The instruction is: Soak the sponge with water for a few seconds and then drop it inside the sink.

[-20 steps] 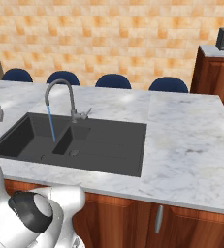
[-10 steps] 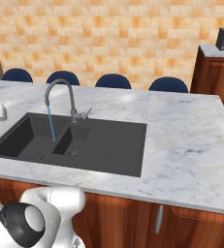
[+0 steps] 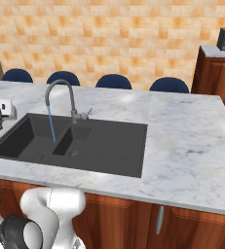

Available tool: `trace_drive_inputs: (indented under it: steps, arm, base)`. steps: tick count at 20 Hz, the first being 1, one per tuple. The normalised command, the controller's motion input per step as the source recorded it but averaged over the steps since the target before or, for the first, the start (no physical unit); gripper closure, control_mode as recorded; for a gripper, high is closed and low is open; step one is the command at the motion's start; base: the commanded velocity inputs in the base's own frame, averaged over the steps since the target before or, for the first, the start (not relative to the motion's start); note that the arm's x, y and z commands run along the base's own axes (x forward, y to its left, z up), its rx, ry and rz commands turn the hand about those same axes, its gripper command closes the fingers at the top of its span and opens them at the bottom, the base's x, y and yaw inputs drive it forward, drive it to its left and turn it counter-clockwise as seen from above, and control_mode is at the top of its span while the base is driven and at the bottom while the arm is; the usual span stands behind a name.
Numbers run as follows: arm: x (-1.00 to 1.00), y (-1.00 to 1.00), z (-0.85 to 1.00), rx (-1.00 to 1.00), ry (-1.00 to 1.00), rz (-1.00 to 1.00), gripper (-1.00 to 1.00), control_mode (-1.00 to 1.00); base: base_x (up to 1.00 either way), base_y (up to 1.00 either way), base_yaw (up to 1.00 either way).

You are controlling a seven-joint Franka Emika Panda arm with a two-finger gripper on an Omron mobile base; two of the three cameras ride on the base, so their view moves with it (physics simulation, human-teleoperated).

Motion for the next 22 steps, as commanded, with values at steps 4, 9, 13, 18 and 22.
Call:
trace_drive_inputs:
  steps: [4, 9, 13, 18, 22]
  arm:
    - [-0.01, -0.33, -0.01, -0.05, 0.0, -0.18, 1.0, -1.0]
    - [-0.01, -0.05, 0.0, -0.07, -0.02, -0.24, 1.0, -1.0]
    - [-0.02, 0.0, -0.01, -0.07, -0.03, -0.27, 1.0, -1.0]
    - [0.0, -0.1, -0.17, -0.07, -0.04, -0.28, 1.0, -1.0]
    - [0.0, -0.2, -0.27, -0.05, -0.06, -0.27, 1.0, -1.0]
  base:
    - [0.0, 0.0, 0.0]
    - [0.0, 0.0, 0.0]
    - [0.0, 0.0, 0.0]
    - [0.0, 0.0, 0.0]
    - [0.0, 0.0, 0.0]
